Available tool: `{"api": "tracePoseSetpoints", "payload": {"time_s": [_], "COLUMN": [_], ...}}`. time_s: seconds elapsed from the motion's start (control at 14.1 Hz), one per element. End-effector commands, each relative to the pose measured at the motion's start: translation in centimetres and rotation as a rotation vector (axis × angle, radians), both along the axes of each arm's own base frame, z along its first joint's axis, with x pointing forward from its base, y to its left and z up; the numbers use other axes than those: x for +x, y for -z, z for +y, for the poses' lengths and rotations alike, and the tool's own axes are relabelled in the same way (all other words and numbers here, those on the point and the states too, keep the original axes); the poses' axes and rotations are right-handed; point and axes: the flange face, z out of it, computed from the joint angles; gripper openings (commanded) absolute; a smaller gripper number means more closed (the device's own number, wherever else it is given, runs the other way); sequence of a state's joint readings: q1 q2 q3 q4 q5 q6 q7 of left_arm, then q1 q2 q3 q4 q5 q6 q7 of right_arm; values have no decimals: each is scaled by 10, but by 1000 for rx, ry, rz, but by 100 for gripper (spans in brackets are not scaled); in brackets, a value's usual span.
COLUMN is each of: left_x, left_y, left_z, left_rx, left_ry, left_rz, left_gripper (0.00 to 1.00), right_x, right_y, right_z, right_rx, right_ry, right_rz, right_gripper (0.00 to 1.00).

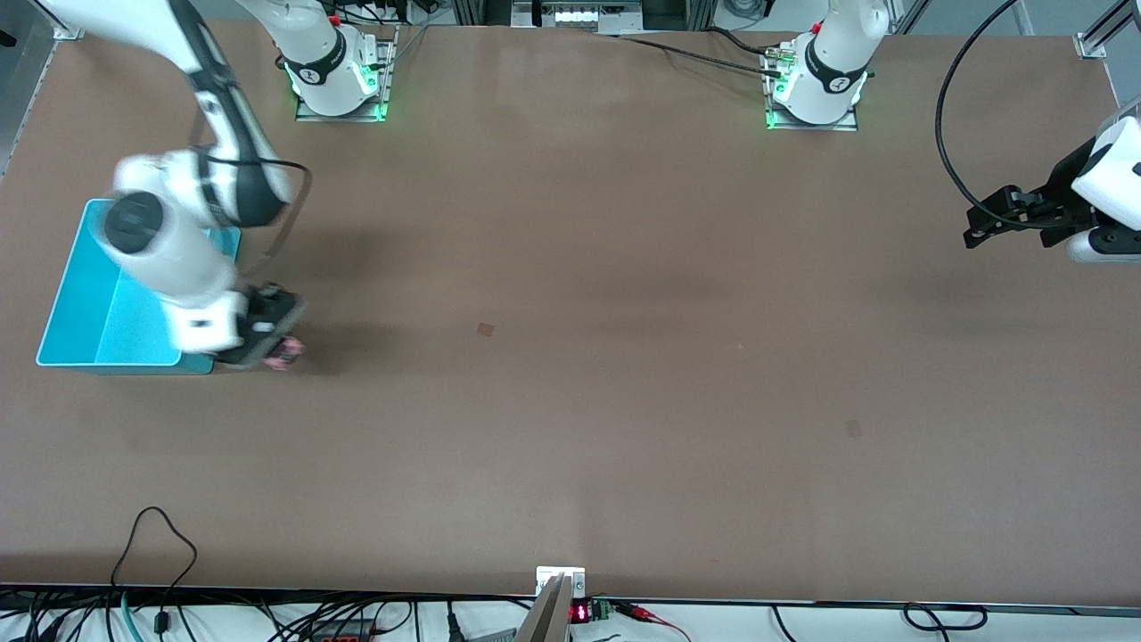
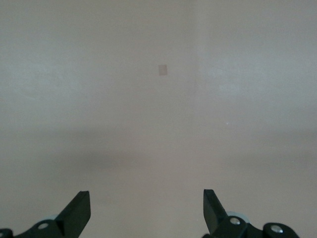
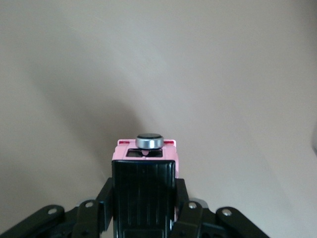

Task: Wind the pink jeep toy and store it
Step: 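Carry the jeep with the right gripper and lower it into the bin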

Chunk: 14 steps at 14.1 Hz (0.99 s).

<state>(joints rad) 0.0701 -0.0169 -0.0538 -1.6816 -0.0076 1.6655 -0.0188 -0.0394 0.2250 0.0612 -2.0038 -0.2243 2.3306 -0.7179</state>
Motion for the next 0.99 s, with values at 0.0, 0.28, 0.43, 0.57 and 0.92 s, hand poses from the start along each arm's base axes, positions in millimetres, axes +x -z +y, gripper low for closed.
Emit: {"api": "tracePoseSetpoints", "payload": {"time_s": [0.0, 0.28, 0.43, 0.57, 0.92], "left_x": [-11, -10, -10, -10, -9], "left_y": [-12, -9, -8, -7, -9], "left_z": [3, 1, -2, -2, 2], "left_rx": [18, 19, 20, 19, 7], "left_ry": [-2, 3, -2, -2, -13], "left_rz": [15, 15, 16, 19, 15], "left_gripper": [100, 100, 100, 100, 100], "right_x": [-14, -38, -54, -65, -82], "right_y": [-21, 3, 28, 49, 105], "right_z": [-78, -189, -221, -227, -234], "right_rx": [-8, 94, 117, 136, 152], "right_ry": [229, 554, 684, 789, 913], "right_rz": [-30, -23, -3, 25, 55], "right_gripper": [0, 0, 0, 0, 0]}}
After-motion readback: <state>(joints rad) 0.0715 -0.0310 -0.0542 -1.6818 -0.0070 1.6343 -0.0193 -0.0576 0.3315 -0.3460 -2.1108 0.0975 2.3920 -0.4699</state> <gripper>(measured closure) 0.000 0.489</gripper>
